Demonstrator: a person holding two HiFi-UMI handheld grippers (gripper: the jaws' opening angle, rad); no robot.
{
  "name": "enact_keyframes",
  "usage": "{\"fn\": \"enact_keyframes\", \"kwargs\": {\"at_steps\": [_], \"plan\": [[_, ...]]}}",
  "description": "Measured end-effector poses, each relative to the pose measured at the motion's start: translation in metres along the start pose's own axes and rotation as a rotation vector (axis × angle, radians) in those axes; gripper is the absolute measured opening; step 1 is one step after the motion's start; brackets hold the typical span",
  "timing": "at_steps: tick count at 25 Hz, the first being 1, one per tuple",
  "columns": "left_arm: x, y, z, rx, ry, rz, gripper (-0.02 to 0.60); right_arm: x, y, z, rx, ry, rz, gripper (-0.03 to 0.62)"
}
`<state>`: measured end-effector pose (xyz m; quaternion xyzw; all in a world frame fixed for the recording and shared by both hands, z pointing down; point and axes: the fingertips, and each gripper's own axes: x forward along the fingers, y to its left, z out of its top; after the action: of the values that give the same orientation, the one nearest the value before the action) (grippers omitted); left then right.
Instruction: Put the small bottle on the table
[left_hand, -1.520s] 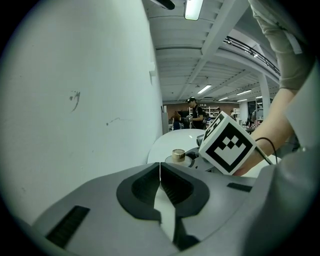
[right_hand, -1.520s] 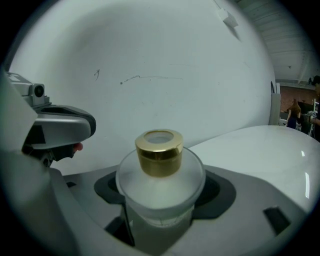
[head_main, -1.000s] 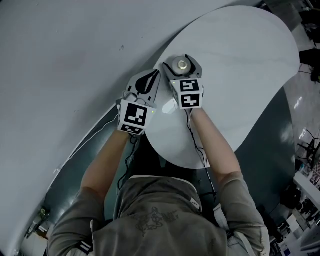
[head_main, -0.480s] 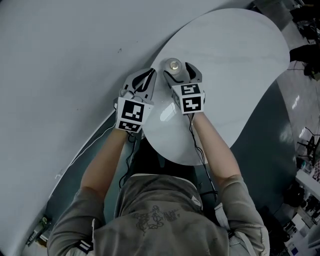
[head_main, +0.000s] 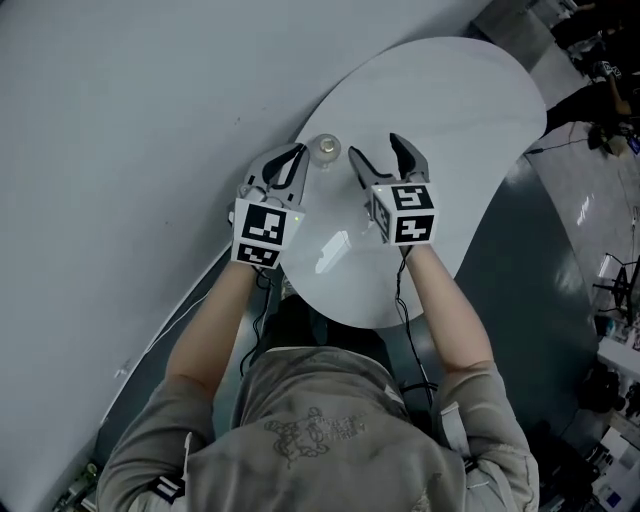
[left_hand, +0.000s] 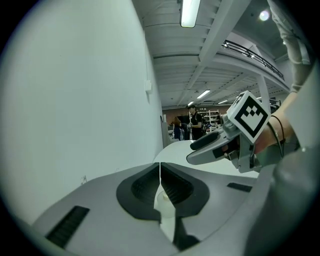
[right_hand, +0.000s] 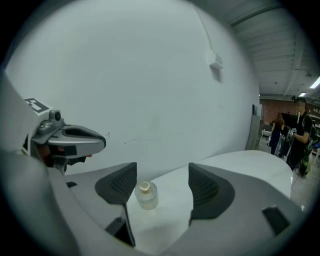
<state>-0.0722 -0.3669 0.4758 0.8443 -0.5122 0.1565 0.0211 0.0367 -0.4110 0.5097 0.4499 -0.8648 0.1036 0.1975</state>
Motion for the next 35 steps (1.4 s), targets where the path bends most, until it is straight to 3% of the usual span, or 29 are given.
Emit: {"fn": "enact_keyframes", "kwargs": {"at_steps": [6, 10, 13, 21, 27, 35], "plan": [[-0.021, -0.004, 0.045, 0.006, -0.069, 0.004, 0.020, -0.053, 0.003, 0.048, -0.038, -0.092, -0.032, 0.334], [-0.044, -0.006, 0.072, 0.025, -0.116, -0.002, 0.021, -0.093, 0.010, 0.076, -0.056, -0.175, -0.078, 0.233], [-0.056, -0.009, 0.099, 0.031, -0.146, -0.013, 0.020, -0.124, 0.008, 0.100, 0.004, -0.226, -0.068, 0.176], [-0.098, -0.035, 0.156, 0.047, -0.229, -0.039, 0.021, -0.216, 0.011, 0.138, 0.072, -0.358, -0.057, 0.100], [-0.111, -0.055, 0.175, 0.168, -0.267, -0.033, 0.021, -0.267, 0.018, 0.153, 0.112, -0.425, -0.009, 0.063], [-0.145, -0.094, 0.184, 0.156, -0.284, -0.094, 0.021, -0.313, 0.027, 0.139, 0.031, -0.398, -0.055, 0.044]]}}
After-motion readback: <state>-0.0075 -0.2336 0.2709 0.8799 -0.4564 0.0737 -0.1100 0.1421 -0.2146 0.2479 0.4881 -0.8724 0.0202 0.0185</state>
